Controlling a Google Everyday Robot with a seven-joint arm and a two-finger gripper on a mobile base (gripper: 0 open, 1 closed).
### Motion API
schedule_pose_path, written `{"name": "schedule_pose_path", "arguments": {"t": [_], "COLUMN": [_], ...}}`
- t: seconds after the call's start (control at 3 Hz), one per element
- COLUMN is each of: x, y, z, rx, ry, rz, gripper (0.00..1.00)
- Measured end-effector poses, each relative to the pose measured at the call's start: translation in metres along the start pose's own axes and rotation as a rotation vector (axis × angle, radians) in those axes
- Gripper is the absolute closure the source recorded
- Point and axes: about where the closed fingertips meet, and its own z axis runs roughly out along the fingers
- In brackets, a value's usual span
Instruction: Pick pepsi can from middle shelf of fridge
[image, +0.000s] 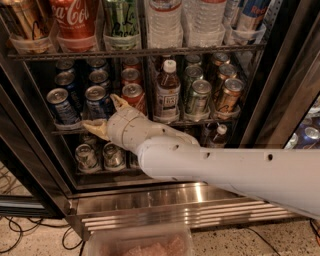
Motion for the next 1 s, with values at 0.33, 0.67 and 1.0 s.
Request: {"name": "schedule_pose_path", "arguments": {"t": [0.33,0.67,1.0], "x": [-0.0012,-0.0001,0.0025], "y": [-0.0054,-0.0092,-0.0121], "z": [0.0038,0.0068,0.011], "rx": [0.008,0.019,0.047], "ry": [-0.001,0.003,0.012], "rz": [-0.013,-0.021,-0.028], "gripper": [0.22,0.22,0.24]}}
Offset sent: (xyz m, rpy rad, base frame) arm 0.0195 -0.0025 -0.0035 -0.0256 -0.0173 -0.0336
